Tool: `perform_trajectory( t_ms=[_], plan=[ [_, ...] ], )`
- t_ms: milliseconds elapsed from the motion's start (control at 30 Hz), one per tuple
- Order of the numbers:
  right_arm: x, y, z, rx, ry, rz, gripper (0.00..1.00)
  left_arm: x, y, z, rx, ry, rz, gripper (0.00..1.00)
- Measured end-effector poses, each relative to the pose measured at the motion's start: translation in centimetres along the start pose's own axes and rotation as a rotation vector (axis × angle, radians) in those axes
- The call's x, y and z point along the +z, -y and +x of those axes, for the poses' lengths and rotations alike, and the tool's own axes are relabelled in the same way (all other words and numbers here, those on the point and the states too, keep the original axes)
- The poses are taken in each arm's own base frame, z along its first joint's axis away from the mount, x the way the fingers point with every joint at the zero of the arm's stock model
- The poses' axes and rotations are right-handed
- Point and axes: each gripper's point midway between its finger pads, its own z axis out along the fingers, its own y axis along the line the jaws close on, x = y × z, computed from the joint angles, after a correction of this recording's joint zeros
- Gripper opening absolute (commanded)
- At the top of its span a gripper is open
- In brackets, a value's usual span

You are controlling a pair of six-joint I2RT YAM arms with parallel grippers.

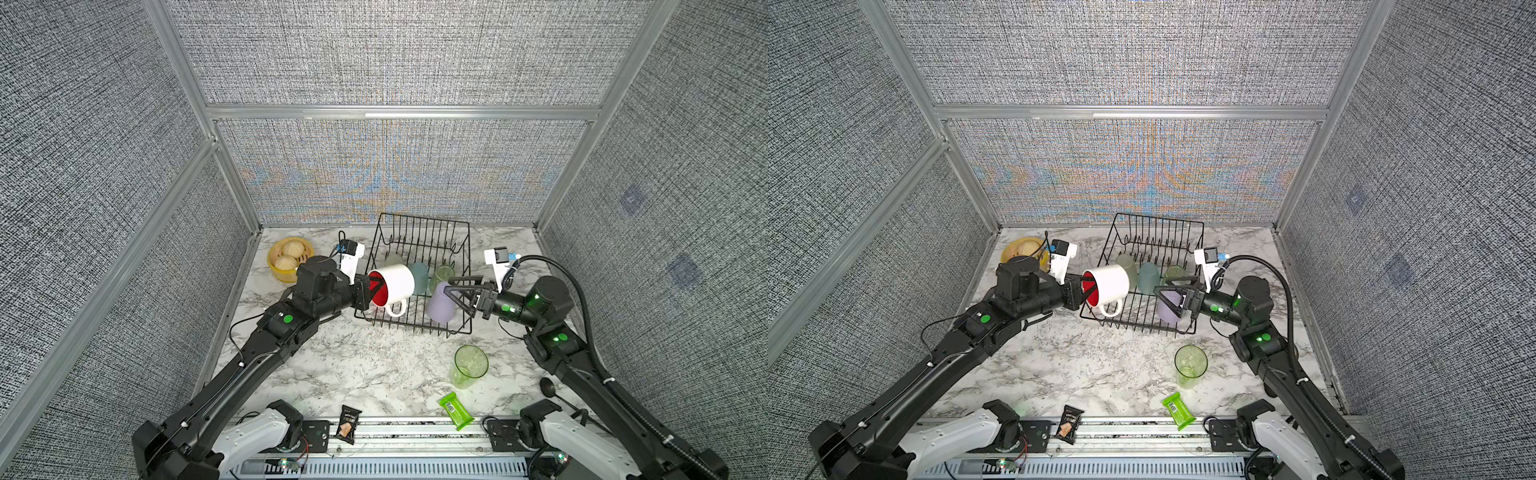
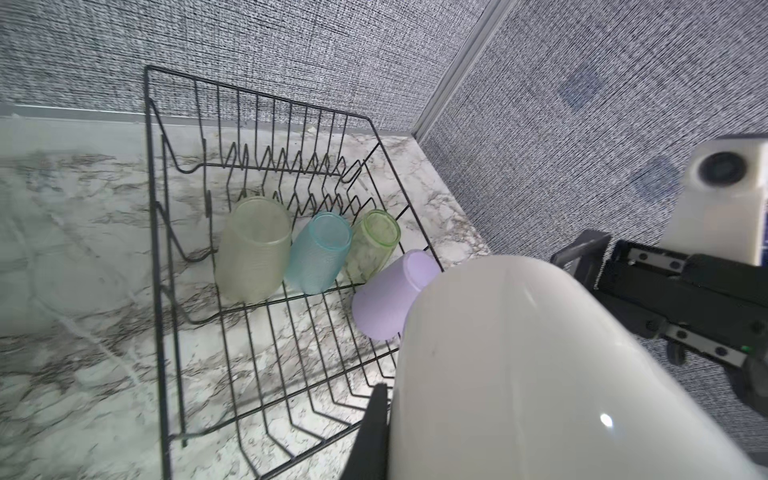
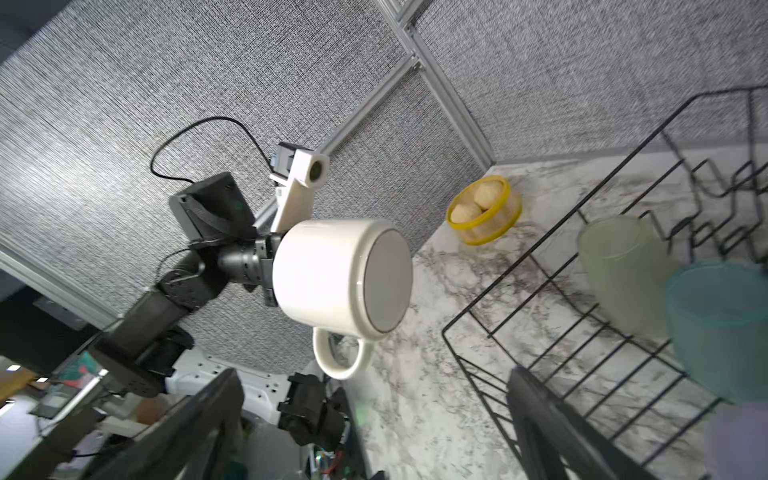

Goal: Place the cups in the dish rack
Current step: 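Lift the white mug toward the rack while the right gripper approaches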

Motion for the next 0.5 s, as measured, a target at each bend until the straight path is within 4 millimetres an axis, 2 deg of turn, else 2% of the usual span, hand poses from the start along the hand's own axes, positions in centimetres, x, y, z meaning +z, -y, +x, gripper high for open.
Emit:
perform_trajectory(
  t_ms=[100, 333, 500],
  plan=[
    [1.1, 0.1, 0.5, 0.125, -0.029, -0.032, 0.99, 0.6, 1.2, -0.5, -0.026, 0.020, 0.085, 0.00],
    [4.5, -1.8, 2.0, 0.296, -0.113, -0.136, 0.99, 1.6, 3.5, -1.8, -0.050, 0.043, 0.238, 0.00],
    [6.2, -1.4, 0.8, 0.425, -0.067, -0.183, 0.99, 2.2, 3.7, -1.7, -0.079, 0.032, 0.278, 0.00]
  ],
)
